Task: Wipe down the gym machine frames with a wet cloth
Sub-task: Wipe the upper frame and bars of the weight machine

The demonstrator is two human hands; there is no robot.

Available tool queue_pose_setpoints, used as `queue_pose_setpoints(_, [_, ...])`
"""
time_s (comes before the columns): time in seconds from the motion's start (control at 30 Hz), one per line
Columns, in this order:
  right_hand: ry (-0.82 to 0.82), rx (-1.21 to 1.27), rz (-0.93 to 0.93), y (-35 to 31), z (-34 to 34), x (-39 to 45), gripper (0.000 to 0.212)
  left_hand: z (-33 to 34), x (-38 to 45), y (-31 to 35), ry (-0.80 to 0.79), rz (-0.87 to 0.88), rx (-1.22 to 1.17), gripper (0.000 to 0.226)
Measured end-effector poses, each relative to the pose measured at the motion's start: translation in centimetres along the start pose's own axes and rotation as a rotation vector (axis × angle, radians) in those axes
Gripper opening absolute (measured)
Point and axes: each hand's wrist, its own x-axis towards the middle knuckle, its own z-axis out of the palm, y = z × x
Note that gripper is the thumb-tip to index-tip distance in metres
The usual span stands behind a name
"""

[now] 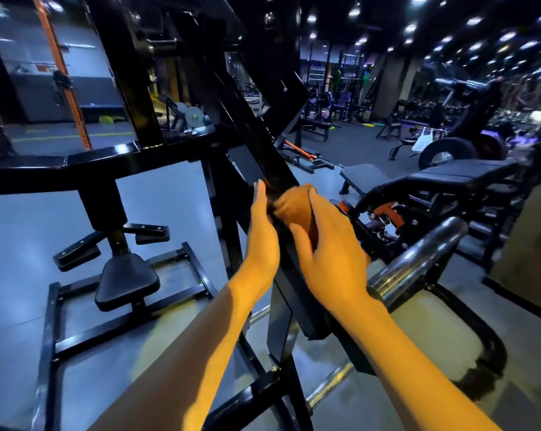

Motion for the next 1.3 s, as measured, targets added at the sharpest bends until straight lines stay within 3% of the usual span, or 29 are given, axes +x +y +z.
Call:
queue_pose_setpoints(0.13, [0.005,0.062,0.008,1.1,-1.9,-3.5,0.052,-0.3,0.4,-1.6,-0.051,0.043,0.078,0.052])
queue_pose_setpoints(0.23, [-0.031,0.141,-0.061,-1.1,-0.8,1.1,0.021,-0.3,0.6,-1.9,-0.064,0.026,0.058,0.055])
queue_pose_setpoints(0.3, [-0.019,0.167,-0.091,-2.1,1.2,5.1,0.017,-0.2,0.4,-1.6,-0.080,-0.019,0.008,0.055])
queue_pose_setpoints(0.43, [-0.078,0.075,-0.070,-0.4,3.5,6.0,0.048,-0.4,0.1,-1.4,-0.069,-0.020,-0.006,0.035])
queue_pose_setpoints(0.6, [-0.043,-0.045,-0.104,1.0,-0.2,-1.5,0.059,-0.9,0.1,-1.6,-0.082,0.046,0.070,0.055])
queue_pose_setpoints(0.77, [-0.062,0.034,-0.072,-1.1,3.3,6.5,0.032,-0.6,-0.2,-1.4,-0.082,-0.012,-0.032,0.053])
queue_pose_setpoints(0.83, [0.009,0.032,-0.071,-2.1,4.0,8.5,0.040,-0.4,-0.1,-1.4,-0.055,-0.032,-0.047,0.053])
queue_pose_setpoints(0.97, [-0.060,-0.005,-0.060,-1.0,1.7,4.2,0.063,-0.5,-0.1,-1.3,-0.078,-0.010,-0.069,0.046])
queue_pose_setpoints(1.03, [-0.051,-0.073,-0.067,0.1,0.0,0.2,0.062,-0.6,-0.1,-1.2,-0.099,0.014,-0.047,0.057])
queue_pose_setpoints(1.1, [-0.026,-0.127,-0.078,0.7,-0.4,-1.4,0.059,-0.7,0.0,-1.3,-0.107,0.028,-0.037,0.053])
queue_pose_setpoints(1.2, [-0.011,-0.127,-0.046,0.0,0.9,1.9,0.054,-0.5,0.1,-1.1,-0.097,-0.008,-0.095,0.038])
queue_pose_setpoints(1.3, [-0.026,-0.057,-0.015,-1.4,2.6,6.4,0.053,-0.4,0.1,-1.0,-0.084,-0.011,-0.089,0.050])
